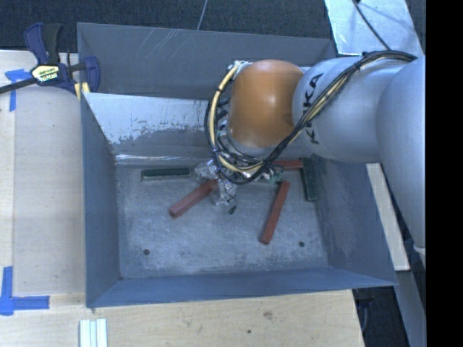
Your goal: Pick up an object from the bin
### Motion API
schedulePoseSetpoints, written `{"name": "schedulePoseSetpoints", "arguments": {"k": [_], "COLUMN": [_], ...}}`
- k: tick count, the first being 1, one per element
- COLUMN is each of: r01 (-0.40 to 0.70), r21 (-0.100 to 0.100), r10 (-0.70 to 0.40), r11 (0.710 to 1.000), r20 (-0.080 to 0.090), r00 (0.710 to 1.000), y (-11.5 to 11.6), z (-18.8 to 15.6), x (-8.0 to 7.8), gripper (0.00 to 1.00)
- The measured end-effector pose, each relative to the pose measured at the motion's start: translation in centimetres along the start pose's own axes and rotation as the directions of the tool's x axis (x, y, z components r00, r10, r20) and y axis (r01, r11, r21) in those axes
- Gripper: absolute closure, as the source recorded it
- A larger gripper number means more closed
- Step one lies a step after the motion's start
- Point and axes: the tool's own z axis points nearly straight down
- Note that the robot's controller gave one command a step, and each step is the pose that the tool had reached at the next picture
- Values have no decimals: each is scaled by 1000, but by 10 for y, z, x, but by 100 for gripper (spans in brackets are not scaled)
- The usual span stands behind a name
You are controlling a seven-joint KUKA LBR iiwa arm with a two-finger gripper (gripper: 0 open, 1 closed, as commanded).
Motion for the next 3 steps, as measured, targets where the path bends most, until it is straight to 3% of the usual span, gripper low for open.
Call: {"name": "schedulePoseSetpoints", "arguments": {"k": [1,2,3], "r01": [-1,27,26], "r21": [0,-1,-2], "r10": [1,-27,-26], "r11": [1000,1000,1000], "r20": [0,-6,-6], "r00": [1000,1000,1000], "y": [0,-13,-13], "z": [0,-119,-119], "x": [0,35,35], "gripper": [100,100,100]}}
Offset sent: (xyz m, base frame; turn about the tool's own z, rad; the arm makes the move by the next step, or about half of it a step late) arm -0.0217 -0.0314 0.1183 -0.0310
